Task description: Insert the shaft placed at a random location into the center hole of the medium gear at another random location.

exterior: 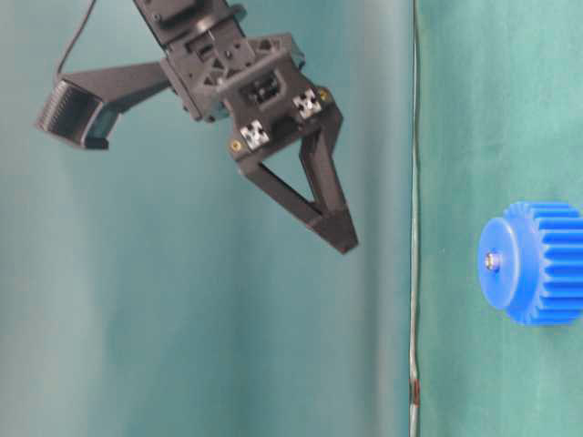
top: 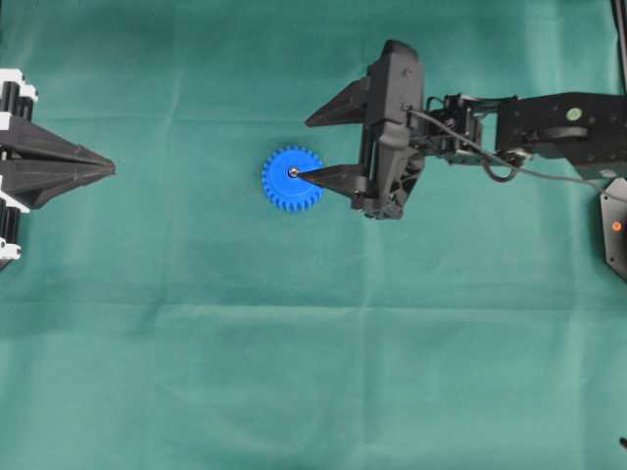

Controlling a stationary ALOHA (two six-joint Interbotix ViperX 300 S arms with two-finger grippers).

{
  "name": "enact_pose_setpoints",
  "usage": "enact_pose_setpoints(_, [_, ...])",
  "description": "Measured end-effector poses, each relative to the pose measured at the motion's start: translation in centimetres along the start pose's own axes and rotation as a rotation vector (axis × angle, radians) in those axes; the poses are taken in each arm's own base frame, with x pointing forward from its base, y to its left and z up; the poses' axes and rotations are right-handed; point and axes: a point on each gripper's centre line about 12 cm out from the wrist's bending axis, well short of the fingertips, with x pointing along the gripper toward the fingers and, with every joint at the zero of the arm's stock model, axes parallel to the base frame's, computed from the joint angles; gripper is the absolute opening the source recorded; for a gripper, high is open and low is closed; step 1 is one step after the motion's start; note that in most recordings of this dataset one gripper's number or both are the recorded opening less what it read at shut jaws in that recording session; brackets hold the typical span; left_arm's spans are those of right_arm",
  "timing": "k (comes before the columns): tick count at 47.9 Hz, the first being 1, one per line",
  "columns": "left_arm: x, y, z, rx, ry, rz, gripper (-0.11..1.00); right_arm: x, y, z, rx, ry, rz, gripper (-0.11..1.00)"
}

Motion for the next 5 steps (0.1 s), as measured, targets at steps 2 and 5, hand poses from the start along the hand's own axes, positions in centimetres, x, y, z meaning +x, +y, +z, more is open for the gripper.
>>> enact_pose_setpoints(2, [0.0, 0.0, 0.0, 0.000, 0.000, 0.000, 0.00, -0.5, 0.0, 0.0, 0.000, -0.005, 0.000, 0.85])
enact_pose_setpoints(5, [0.0, 0.0, 0.0, 0.000, 0.000, 0.000, 0.00, -1.2, 0.0, 0.1, -0.001, -0.015, 0.000, 0.85])
